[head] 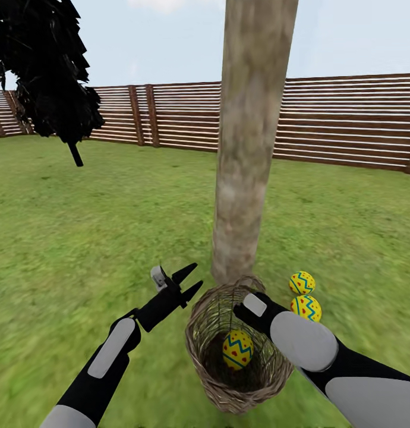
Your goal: Take the three Easter eggs out of the wicker basket on the lawn in the garden, then place them on the lawn next to a single tree (choose any tree) so that all three eggs are next to the same tree and none are left in the basket.
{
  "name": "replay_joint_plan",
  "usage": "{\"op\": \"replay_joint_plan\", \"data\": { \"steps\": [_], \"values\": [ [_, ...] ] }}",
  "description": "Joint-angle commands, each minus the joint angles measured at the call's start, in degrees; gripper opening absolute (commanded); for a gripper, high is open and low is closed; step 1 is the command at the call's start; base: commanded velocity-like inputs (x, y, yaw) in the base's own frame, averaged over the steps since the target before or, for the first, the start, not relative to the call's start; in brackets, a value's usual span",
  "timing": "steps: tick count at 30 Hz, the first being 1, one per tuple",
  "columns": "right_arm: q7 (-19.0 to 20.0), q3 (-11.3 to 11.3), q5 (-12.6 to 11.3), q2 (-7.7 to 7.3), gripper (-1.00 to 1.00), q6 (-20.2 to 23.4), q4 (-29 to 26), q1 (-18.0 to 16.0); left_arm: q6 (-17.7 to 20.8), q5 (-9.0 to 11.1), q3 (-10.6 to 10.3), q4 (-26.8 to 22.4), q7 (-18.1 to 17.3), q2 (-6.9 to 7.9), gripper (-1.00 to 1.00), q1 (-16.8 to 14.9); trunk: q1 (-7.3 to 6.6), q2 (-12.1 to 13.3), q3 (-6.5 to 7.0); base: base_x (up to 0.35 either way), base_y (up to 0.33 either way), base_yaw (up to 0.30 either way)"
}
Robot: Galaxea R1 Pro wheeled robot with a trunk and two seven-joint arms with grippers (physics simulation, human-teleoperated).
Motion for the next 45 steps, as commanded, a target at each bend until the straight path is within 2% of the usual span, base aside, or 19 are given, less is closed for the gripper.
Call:
{"op": "replay_joint_plan", "data": {
  "steps": [1, 22, 24, 27, 31, 33, 34, 35, 36, 37, 40, 42, 45],
  "values": [
    [-0.04, -0.41, 0.61, 0.05, 1.00, 0.50, -0.16, -0.01, 0.39, 0.43, 0.02, 0.05, 0.03, -0.01, 1.00, -0.03, 0.01, -0.04, -0.28, 0.000, 0.000, 0.000],
    [0.82, -0.13, 0.98, 0.05, 1.00, 0.34, -0.47, -0.05, 0.31, 0.31, 0.02, 0.42, 0.11, -0.03, 1.00, -0.03, 0.55, -0.32, -4.93, 0.000, 0.000, 0.000],
    [5.57, 0.50, 1.59, 0.05, 1.00, 0.40, -0.47, -0.09, 0.29, 0.21, 0.02, 0.50, 0.12, -0.07, 1.00, -0.03, 0.60, -0.35, -5.37, 0.000, 0.000, 0.000],
    [8.97, 2.44, 3.97, 0.05, 1.00, 0.42, -0.50, -0.10, 0.29, 0.18, 0.02, 0.46, 0.12, -0.04, 1.00, -0.03, 0.68, -0.39, -6.04, 0.000, 0.000, 0.000],
    [9.95, 3.17, 5.05, 0.05, 1.00, 0.43, -0.51, -0.10, 0.31, 0.31, 0.11, -0.03, 0.00, 0.22, 1.00, -0.03, 0.78, -0.44, -6.92, 0.000, 0.000, 0.000],
    [10.06, 3.24, 5.16, 0.05, 1.00, 0.42, -0.51, -0.10, 0.35, 0.45, 0.62, -0.76, -0.06, 1.62, 1.00, -0.03, 0.83, -0.47, -7.37, 0.000, 0.000, 0.000],
    [10.08, 3.26, 5.19, 0.05, 1.00, 0.42, -0.51, -0.10, 0.39, 0.51, 1.19, -1.63, -0.12, 2.58, 1.00, -0.03, 0.86, -0.48, -7.59, 0.000, 0.000, 0.000],
    [10.11, 3.27, 5.22, 0.05, 1.00, 0.41, -0.51, -0.10, 0.52, 0.55, 2.76, -3.13, -0.16, 3.70, 1.00, 0.09, 0.89, -0.49, -7.81, 0.000, 0.000, 0.000],
    [10.12, 3.28, 5.25, 0.05, 1.00, 0.41, -0.51, -0.10, 0.73, 0.59, 5.51, -4.29, -0.19, 4.58, 1.00, 0.35, 0.91, -0.51, -8.03, 0.000, 0.000, 0.000],
    [10.12, 3.28, 5.26, 0.05, 1.00, 0.41, -0.51, -0.10, 0.80, 0.59, 6.45, -4.56, -0.20, 4.84, 1.00, 0.43, 0.94, -0.52, -8.25, 0.000, 0.000, 0.000],
    [10.13, 3.29, 5.26, 0.05, 1.00, 0.48, -0.51, -0.10, 1.79, 0.60, 12.19, -5.38, -0.91, 6.30, 1.00, 0.69, 1.01, -0.56, -8.92, 0.000, 0.000, 0.000],
    [10.13, 3.29, 5.25, 0.05, 1.00, 0.49, -0.51, -0.10, 3.08, 0.60, 14.04, -5.48, -1.90, 7.65, 1.00, 0.73, 1.07, -0.59, -9.36, 0.000, 0.000, 0.000],
    [10.17, 3.29, 5.27, 0.05, 1.00, 0.50, -0.51, -0.10, 4.06, 0.60, 15.48, -5.44, -3.85, 9.39, 1.00, 0.75, 1.14, -0.63, -10.03, 0.000, 0.000, 0.000]
  ]
}}
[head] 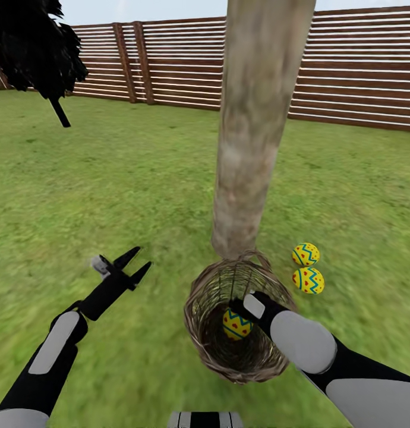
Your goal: Take the three Easter eggs out of the wicker basket on the lawn in the garden, then place them on the lawn next to a single tree (choose any tree) so that all three eggs are next to the same tree and none are left in the basket.
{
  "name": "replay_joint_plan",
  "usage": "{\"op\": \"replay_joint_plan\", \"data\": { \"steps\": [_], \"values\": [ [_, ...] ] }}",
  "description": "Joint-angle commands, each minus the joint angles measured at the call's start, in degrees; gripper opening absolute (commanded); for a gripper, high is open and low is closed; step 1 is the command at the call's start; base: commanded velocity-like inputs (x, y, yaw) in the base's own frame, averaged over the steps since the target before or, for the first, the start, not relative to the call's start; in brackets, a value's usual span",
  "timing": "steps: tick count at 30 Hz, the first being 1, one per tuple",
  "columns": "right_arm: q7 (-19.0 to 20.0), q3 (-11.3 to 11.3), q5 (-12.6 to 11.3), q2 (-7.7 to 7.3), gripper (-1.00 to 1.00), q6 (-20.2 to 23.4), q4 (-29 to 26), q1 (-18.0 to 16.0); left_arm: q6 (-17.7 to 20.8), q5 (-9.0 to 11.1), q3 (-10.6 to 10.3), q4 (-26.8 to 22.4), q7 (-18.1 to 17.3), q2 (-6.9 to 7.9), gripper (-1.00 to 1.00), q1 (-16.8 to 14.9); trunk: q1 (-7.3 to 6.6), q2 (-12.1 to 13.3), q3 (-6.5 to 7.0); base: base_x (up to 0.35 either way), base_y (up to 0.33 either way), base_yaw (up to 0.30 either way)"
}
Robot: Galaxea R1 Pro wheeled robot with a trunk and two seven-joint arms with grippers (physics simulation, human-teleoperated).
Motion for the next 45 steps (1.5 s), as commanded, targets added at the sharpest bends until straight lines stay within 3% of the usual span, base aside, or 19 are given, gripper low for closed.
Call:
{"op": "replay_joint_plan", "data": {
  "steps": [1, 2, 15, 24, 39, 45],
  "values": [
    [-0.10, -0.43, 0.61, 0.05, 1.00, 0.44, -0.16, -0.01, 0.58, 0.25, 0.52, 0.13, -0.94, 0.56, 1.00, -0.02, 0.01, -0.03, -0.27, 0.000, 0.000, 0.000],
    [-0.08, -0.40, 0.61, 0.05, 1.00, 0.44, -0.18, -0.11, 0.83, 0.25, 1.18, 0.29, -2.39, 1.31, 1.00, -0.02, 0.04, -0.05, -0.49, 0.000, 0.000, 0.000],
    [0.26, -0.14, 0.85, -0.04, 1.00, 0.44, -0.42, -0.35, 0.92, 0.29, 1.45, 0.52, -2.91, 1.59, 1.00, 0.02, 0.37, -0.22, -3.37, 0.000, 0.000, 0.000],
    [0.28, 2.08, 0.81, 0.05, 1.00, 0.56, -0.31, -1.22, 0.91, 0.39, 1.49, 0.59, -3.92, 1.55, 1.00, 0.38, 0.37, -0.22, -3.37, 0.033, 0.000, 0.000],
    [0.17, 2.34, 0.59, 0.05, 1.00, 0.75, 0.12, -1.24, 0.83, 0.43, 1.47, 0.79, -4.12, 1.52, 1.00, 0.42, 0.37, -0.22, -3.37, 0.108, 0.000, 0.000],
    [0.11, 2.33, 0.51, 0.05, 1.00, 0.90, 0.18, -1.24, 0.83, 0.35, 1.47, 0.64, -4.14, 1.52, 1.00, 0.43, 0.53, -0.30, -4.70, 0.000, 0.000, 0.000]
  ]
}}
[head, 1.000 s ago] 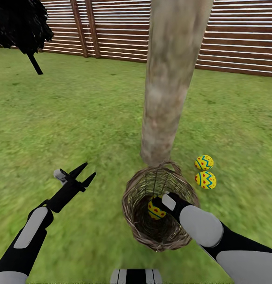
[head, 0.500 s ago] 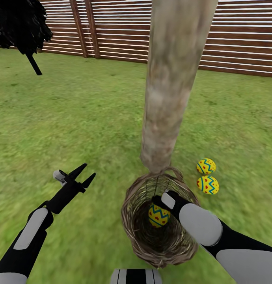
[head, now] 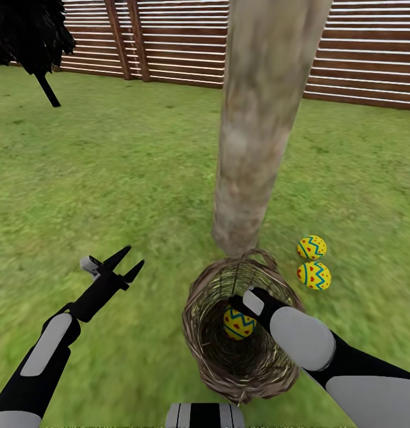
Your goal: Take the three Easter eggs out of the wicker basket on the lawn in the garden, then place them on the lawn next to a single tree (choose any tree) so that all three eggs are next to the same tree and none are left in the basket.
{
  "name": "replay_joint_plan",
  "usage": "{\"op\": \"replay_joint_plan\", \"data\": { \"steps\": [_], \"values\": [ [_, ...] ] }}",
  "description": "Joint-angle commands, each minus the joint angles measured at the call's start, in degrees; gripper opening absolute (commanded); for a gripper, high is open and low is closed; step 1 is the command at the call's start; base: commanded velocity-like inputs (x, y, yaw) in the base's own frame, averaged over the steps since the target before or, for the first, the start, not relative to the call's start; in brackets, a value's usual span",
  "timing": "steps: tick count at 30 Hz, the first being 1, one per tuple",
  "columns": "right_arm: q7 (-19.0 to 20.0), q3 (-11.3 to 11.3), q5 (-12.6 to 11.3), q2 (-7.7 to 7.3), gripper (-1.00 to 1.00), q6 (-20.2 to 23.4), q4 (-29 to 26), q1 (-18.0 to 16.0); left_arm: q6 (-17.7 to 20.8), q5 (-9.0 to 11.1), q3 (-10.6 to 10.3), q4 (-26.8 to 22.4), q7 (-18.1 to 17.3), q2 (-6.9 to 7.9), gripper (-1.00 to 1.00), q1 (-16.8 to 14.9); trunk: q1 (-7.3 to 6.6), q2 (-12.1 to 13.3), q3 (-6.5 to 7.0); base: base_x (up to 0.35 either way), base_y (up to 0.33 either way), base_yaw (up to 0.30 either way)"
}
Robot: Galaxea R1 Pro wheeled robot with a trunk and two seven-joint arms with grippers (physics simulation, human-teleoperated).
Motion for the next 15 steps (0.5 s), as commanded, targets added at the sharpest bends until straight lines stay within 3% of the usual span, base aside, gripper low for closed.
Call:
{"op": "replay_joint_plan", "data": {
  "steps": [1, 15],
  "values": [
    [-0.12, -0.45, 0.61, 0.05, 1.00, 0.42, -0.16, -0.01, 0.36, 0.28, 0.03, 0.02, 0.00, 0.01, 1.00, -0.03, 0.01, -0.03, -0.27, 0.000, 0.000, 0.000],
    [-1.47, -0.55, 0.39, -0.12, 1.00, -0.06, -0.68, -0.01, 0.36, 0.28, 0.03, 0.13, 0.00, -0.06, 1.00, -0.03, 0.17, -0.11, -1.60, 0.000, 0.000, 0.000]
  ]
}}
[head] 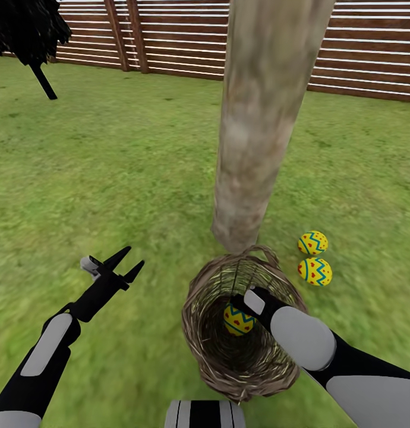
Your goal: Take the three Easter eggs out of the wicker basket on the lawn in the garden, then place them on the lawn next to a single tree (choose any tree) so that all three eggs are next to the same tree and none are left in the basket.
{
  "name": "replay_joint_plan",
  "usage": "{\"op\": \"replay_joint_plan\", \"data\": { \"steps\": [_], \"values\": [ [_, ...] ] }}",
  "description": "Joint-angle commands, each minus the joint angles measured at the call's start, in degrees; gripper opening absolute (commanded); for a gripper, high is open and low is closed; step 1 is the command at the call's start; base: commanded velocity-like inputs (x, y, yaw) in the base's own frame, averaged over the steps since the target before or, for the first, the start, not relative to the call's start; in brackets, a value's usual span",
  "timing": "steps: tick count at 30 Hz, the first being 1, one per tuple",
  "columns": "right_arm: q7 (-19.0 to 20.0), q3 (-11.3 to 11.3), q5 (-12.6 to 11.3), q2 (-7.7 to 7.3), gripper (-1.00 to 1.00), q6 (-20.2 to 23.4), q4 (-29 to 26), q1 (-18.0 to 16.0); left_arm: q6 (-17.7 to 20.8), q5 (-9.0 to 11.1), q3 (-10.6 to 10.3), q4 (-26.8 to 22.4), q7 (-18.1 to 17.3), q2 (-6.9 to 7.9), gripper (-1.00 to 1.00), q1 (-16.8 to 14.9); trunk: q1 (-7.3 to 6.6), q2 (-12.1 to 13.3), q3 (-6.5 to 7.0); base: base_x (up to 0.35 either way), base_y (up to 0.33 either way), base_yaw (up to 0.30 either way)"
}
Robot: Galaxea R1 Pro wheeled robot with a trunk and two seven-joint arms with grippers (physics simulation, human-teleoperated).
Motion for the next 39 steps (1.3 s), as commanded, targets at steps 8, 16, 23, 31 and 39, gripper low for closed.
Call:
{"op": "replay_joint_plan", "data": {
  "steps": [8, 16, 23, 31, 39],
  "values": [
    [-0.17, -0.54, 0.91, 0.22, 1.00, -0.03, 0.14, -0.27, 0.01, 0.53, -0.21, 0.38, 0.08, -0.29, 1.00, 0.31, 0.10, -0.07, -0.92, 0.000, 0.000, 0.000],
    [0.07, -0.50, 0.59, 0.22, 1.00, -0.13, 0.10, -0.27, -0.14, 0.34, -0.16, 2.88, -0.21, -1.23, 1.00, 2.32, 0.10, -0.07, -0.92, 0.000, 0.000, 0.000],
    [0.08, -0.50, 0.57, 0.22, 1.00, -0.14, 0.10, -0.23, -0.10, 0.37, -0.15, 4.35, -0.52, -1.32, 1.00, 2.35, 0.10, -0.07, -0.92, 0.000, 0.000, 0.000],
    [0.08, -0.50, 0.57, 0.22, 1.00, -0.14, 0.10, -0.19, -0.09, 0.31, -0.15, 4.29, -0.53, -1.34, 1.00, 2.35, 0.20, -0.12, -1.80, 0.000, 0.000, 0.000],
    [0.00, -0.51, 0.49, 0.09, 1.00, -0.14, 0.00, -0.18, -0.09, 0.35, -0.15, 4.22, -0.60, -1.33, 1.00, 2.35, 0.25, -0.15, -2.25, 0.000, 0.000, 0.000]
  ]
}}
